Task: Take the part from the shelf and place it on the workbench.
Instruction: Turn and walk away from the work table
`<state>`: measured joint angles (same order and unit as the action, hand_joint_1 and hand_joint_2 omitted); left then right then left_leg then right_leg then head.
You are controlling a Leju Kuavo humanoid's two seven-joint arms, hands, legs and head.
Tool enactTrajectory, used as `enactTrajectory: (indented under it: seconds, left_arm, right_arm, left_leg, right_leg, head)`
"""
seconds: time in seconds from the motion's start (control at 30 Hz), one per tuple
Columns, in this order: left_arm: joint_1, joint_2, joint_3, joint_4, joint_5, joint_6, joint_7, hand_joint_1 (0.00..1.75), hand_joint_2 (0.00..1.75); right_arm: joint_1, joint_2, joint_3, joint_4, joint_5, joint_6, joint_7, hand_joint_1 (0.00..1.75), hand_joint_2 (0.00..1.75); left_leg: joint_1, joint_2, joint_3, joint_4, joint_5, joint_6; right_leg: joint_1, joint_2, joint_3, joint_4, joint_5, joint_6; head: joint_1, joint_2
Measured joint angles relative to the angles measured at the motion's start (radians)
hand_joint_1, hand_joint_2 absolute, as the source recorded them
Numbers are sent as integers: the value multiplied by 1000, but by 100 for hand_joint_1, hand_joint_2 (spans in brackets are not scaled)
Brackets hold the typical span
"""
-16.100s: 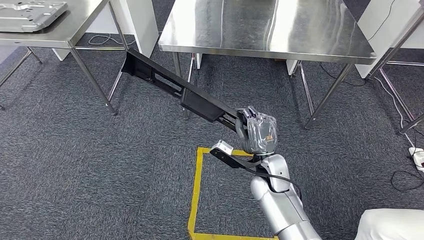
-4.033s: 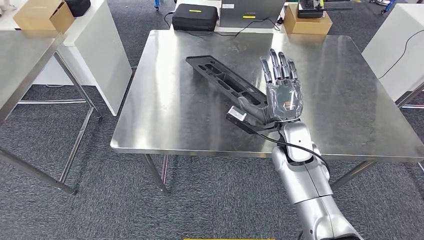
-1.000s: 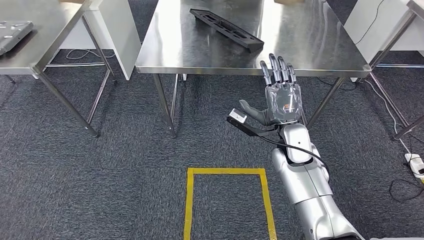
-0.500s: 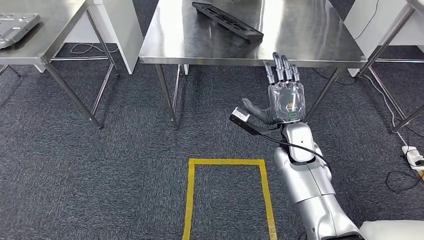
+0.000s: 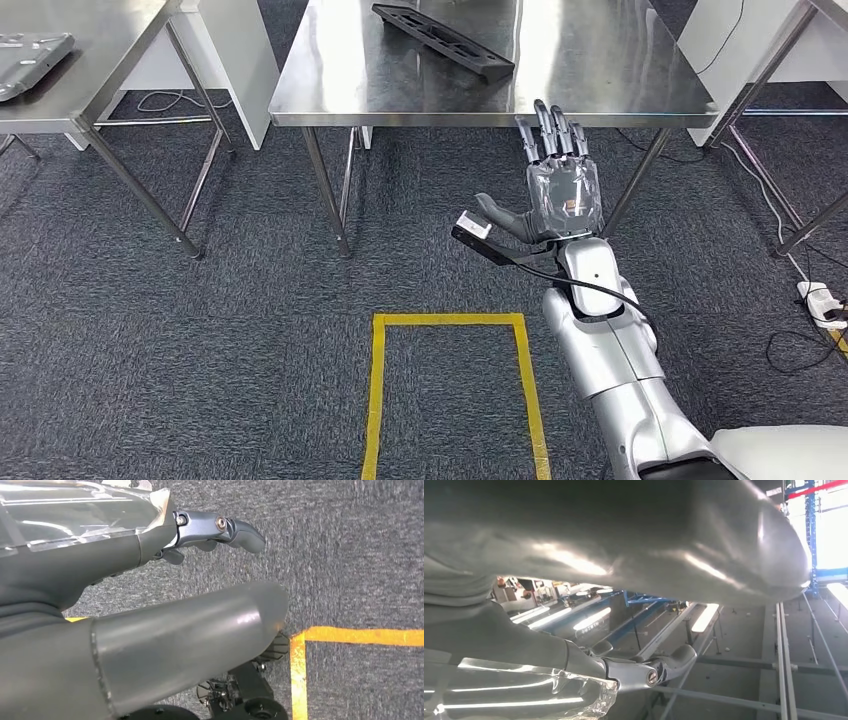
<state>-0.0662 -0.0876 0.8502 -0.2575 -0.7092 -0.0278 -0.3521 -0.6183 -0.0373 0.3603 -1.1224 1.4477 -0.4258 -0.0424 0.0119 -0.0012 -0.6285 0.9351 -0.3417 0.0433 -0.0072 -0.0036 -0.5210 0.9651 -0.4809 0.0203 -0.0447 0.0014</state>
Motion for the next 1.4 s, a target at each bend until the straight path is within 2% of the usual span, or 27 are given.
enactTrajectory:
  seconds: [0.07, 0.13, 0.17, 0.2, 0.23, 0.3, 0.33, 0.37, 0.47, 0.53, 0.6, 0.67, 0.7, 0.73, 0.77, 0.83, 0.87, 0.9, 0.97, 1.0, 1.07, 1.13, 1.2, 1.23, 1.3, 1.33, 1.4]
  left_arm:
    - [-1, -2, 5, 0, 0, 0, 0, 0, 0]
    - [-1, -4, 8, 0, -3, 0, -1, 0, 0]
    - [-1, -4, 9, 0, -5, 0, -1, 0, 0]
    - [0, -5, 11, 0, -8, -1, -2, 0, 0]
    - [0, -6, 11, 0, -11, -1, -2, 0, 0]
    - [0, -8, 12, 0, -19, -2, -3, 0, 0]
    - [0, -6, 12, 0, -22, -2, -3, 0, 0]
    - [0, -6, 12, -1, -24, -2, -3, 0, 0]
    - [3, -6, 12, -1, -30, -2, -3, 0, 0]
    - [6, -7, 12, -1, -34, -3, -3, 0, 0]
    - [5, -7, 12, -1, -35, -2, -3, 0, 0]
    - [2, -7, 12, -1, -36, -3, -3, 0, 0]
    - [2, -7, 12, -1, -36, -3, -3, 0, 0]
    - [2, -7, 12, -1, -37, -3, -3, 0, 0]
    - [2, -7, 12, -1, -38, -3, -3, 0, 0]
    - [-2, -5, 12, -1, -43, -3, -3, 0, 0]
    - [-5, -5, 12, -2, -45, -3, -2, 0, 0]
    - [-8, -5, 12, -2, -47, -3, -2, 0, 0]
    - [-11, -5, 12, -2, -48, -3, -1, 0, 0]
    - [-11, -5, 12, -2, -49, -4, 0, 0, 0]
    - [-14, -5, 12, -2, -52, -5, 2, 0, 0]
    - [-18, -6, 12, -3, -52, -6, 3, 0, 0]
    - [-20, -7, 12, -3, -52, -8, 5, 0, 0]
    - [-19, -7, 12, -3, -52, -9, 5, 0, 0]
    - [-19, -7, 12, -3, -52, -10, 6, 0, 0]
    - [-19, -7, 12, -3, -52, -10, 6, 0, 0]
    - [-18, -7, 12, -3, -52, -10, 6, 0, 0]
  right_arm:
    - [-3, 0, 3, 3, 5, -2, 5, 0, 0]
    - [0, -2, 6, 8, 9, -3, 10, 0, 0]
    - [4, -3, 8, 10, 11, -3, 12, 0, 0]
    - [8, -3, 9, 13, 12, -3, 14, 0, 0]
    - [11, -4, 10, 14, 12, -3, 16, 0, 0]
    - [13, -6, 11, 16, 15, -2, 21, 0, 0]
    - [13, -6, 11, 16, 17, -1, 23, 0, 0]
    - [14, -7, 12, 16, 19, 0, 24, 0, 0]
    - [18, -6, 14, 17, 23, 2, 25, 0, 0]
    - [19, -3, 16, 17, 25, 2, 25, 0, 0]
    - [22, -2, 16, 17, 26, 3, 25, 0, 0]
    - [25, -4, 16, 18, 27, 3, 25, 0, 0]
    - [28, -4, 16, 18, 27, 3, 26, 0, 0]
    - [29, -4, 16, 18, 27, 3, 26, 0, 0]
    - [30, -4, 16, 18, 27, 3, 26, 0, 0]
    - [29, -4, 16, 18, 27, 3, 27, 0, 0]
    - [28, -6, 16, 18, 27, 3, 27, 0, 0]
    - [28, -8, 16, 18, 28, 2, 27, 0, 0]
    - [29, -10, 16, 17, 28, 1, 27, 0, 0]
    - [30, -12, 16, 16, 28, 0, 27, 0, 0]
    - [31, -15, 16, 16, 27, -3, 26, 0, 0]
    - [35, -21, 17, 18, 27, -5, 25, 0, 0]
    - [43, -26, 17, 21, 27, -6, 24, 0, 0]
    - [45, -27, 17, 22, 27, -6, 24, 0, 0]
    - [45, -27, 17, 23, 26, -6, 24, 0, 0]
    - [42, -27, 17, 23, 26, -6, 24, 0, 0]
    - [37, -26, 17, 25, 26, -6, 23, 0, 0]
  left_leg:
    - [8, -2, 14, -32, 17, 6]
    - [11, -11, 9, -37, 25, 3]
    - [13, -17, 3, -36, 28, -1]
    - [16, -25, -4, -33, 31, -6]
    - [21, -34, -13, -27, 33, -13]
    - [33, -52, -37, -2, 34, -31]
    - [36, -61, -51, 15, 31, -43]
    - [37, -68, -62, 29, 29, -53]
    - [41, -82, -75, 32, 39, -74]
    - [43, -57, -88, 55, 22, -77]
    - [41, -16, -133, 169, -52, -74]
    - [38, -1, -187, 320, -129, -71]
    - [35, 0, -195, 359, -147, -66]
    - [31, 1, -181, 356, -146, -59]
    - [25, 6, -146, 312, -131, -49]
    - [5, 45, -53, 177, -100, -21]
    - [-5, 62, -21, 127, -92, -11]
    - [-13, 73, -7, 101, -91, -5]
    - [-20, 56, -9, 92, -90, -3]
    - [-19, 45, -7, 86, -85, 0]
    - [-12, 23, 0, 71, -74, 8]
    - [-9, -2, 1, 66, -68, 14]
    - [-10, -33, -1, 67, -67, 15]
    - [-10, -50, -1, 68, -66, 15]
    - [-10, -80, -1, 72, -66, 14]
    - [-12, -93, -3, 76, -66, 11]
    - [-14, -116, -11, 81, -65, 2]
  right_leg:
    - [0, 1, -32, 66, -42, -4]
    - [-8, 3, -90, 193, -103, -3]
    - [-14, 3, -112, 242, -121, 3]
    - [-22, 3, -119, 262, -125, 14]
    - [-29, 3, -107, 241, -114, 28]
    - [-45, 16, -38, 120, -70, 59]
    - [-48, 26, -14, 69, -54, 64]
    - [-49, 33, -1, 43, -46, 61]
    - [-39, 22, -12, 56, -39, 24]
    - [-36, 9, -15, 59, -30, 6]
    - [-31, -7, -21, 58, -23, -4]
    - [-21, -27, -26, 59, -21, -8]
    - [-17, -38, -28, 59, -21, -8]
    - [-12, -49, -29, 59, -21, -8]
    - [-9, -59, -29, 59, -21, -8]
    - [-1, -79, -28, 59, -22, -8]
    - [2, -89, -27, 58, -23, -6]
    - [4, -99, -27, 58, -24, -4]
    - [3, -119, -23, 54, -26, 3]
    - [2, -116, -23, 56, -30, 8]
    - [-1, -71, -43, 103, -59, 9]
    - [-4, -17, -100, 223, -113, 4]
    - [-4, -2, -151, 324, -143, 7]
    - [-5, 1, -155, 324, -135, 14]
    - [-8, 15, -109, 217, -79, 30]
    - [-10, 34, -79, 148, -51, 33]
    - [-11, 57, -42, 66, -19, 25]
  head:
    - [3, 0]
    - [7, 0]
    - [7, 0]
    - [7, 0]
    - [7, 0]
    - [8, 0]
    - [12, 0]
    - [13, 0]
    - [9, 0]
    - [1, 0]
    - [-7, 0]
    - [-10, 0]
    - [-10, 0]
    - [-10, 0]
    - [-10, 0]
    - [-9, 0]
    - [-8, 0]
    - [-6, 0]
    - [-5, 0]
    - [-5, 0]
    - [-2, 0]
    - [3, 0]
    - [5, 0]
    - [5, 0]
    - [7, 0]
    - [8, 0]
    - [8, 0]
